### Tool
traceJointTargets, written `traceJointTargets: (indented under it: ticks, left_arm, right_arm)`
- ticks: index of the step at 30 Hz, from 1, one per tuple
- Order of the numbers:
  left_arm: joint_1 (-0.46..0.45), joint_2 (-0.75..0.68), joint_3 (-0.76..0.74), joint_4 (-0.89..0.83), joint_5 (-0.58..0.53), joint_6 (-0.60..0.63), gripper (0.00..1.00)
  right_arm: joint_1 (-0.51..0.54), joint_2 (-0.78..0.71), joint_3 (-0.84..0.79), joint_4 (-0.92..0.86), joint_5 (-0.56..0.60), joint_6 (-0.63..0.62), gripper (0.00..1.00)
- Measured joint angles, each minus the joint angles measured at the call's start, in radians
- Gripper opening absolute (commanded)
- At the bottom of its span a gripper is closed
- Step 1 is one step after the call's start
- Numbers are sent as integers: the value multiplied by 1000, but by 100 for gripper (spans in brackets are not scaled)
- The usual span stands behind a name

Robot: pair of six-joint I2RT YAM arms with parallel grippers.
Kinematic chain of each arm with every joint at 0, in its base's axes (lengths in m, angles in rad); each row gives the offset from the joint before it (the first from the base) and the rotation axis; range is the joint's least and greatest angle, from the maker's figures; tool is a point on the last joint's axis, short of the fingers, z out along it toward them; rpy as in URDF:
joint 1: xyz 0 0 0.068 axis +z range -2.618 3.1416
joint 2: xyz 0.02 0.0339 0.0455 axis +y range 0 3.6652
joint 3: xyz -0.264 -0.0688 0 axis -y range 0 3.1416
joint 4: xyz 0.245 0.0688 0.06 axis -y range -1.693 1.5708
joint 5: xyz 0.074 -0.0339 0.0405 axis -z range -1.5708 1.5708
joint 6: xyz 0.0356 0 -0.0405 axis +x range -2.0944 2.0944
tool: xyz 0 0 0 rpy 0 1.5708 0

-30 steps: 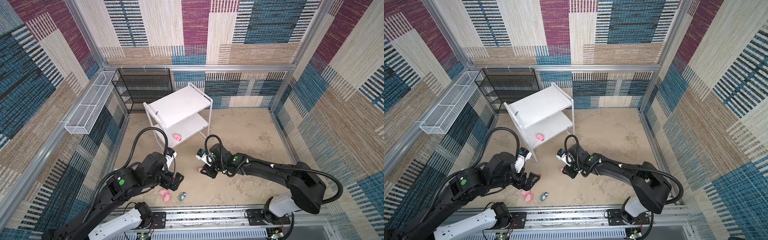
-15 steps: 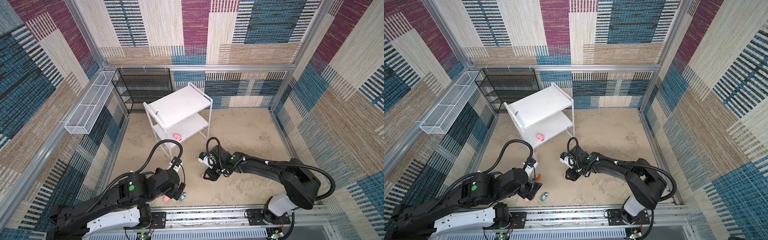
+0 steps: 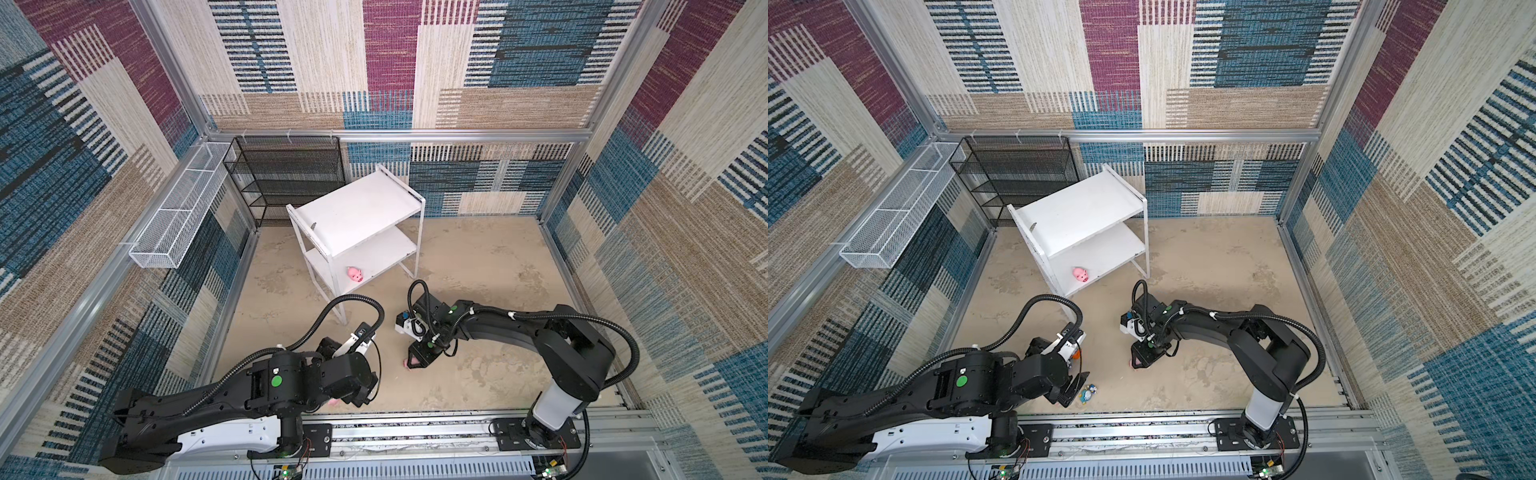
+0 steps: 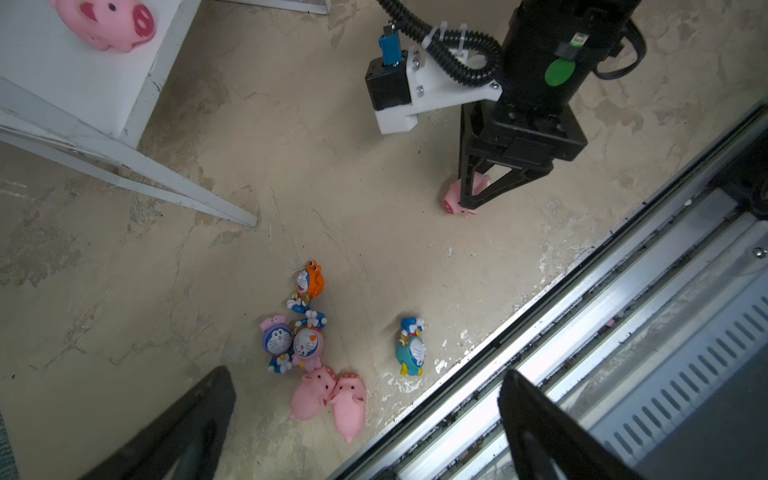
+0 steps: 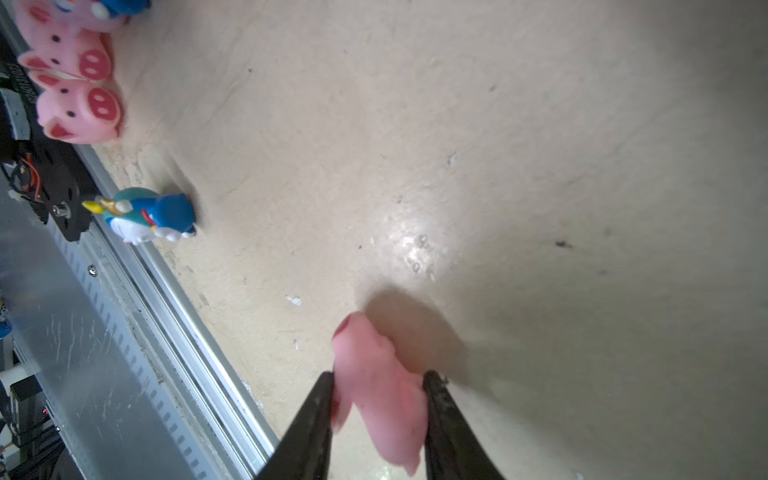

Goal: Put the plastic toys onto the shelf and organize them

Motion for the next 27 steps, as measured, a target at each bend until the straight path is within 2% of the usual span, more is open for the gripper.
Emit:
traceJointTargets:
  ticks: [5,9,17,20,27]
  left_arm:
    - [-1,-79,-17,34,-11,10,99]
    - [-3,-133,-30,46,-10,23,99]
    - [-3,-153,-28,67,3,82,99]
    - [-3,-148,-20,69,25,106,99]
    - [-3,-126,-16,81,92,173,99]
  right_arm:
    - [0,29,53,-11,48,0,58]
    - [0,24,67,-13,79,3,63]
    - [0,-105,-54,7,129,58,64]
    - [0,-148,-124,14,138,92,59]
    - [2,-187,-174,58,174,150,37]
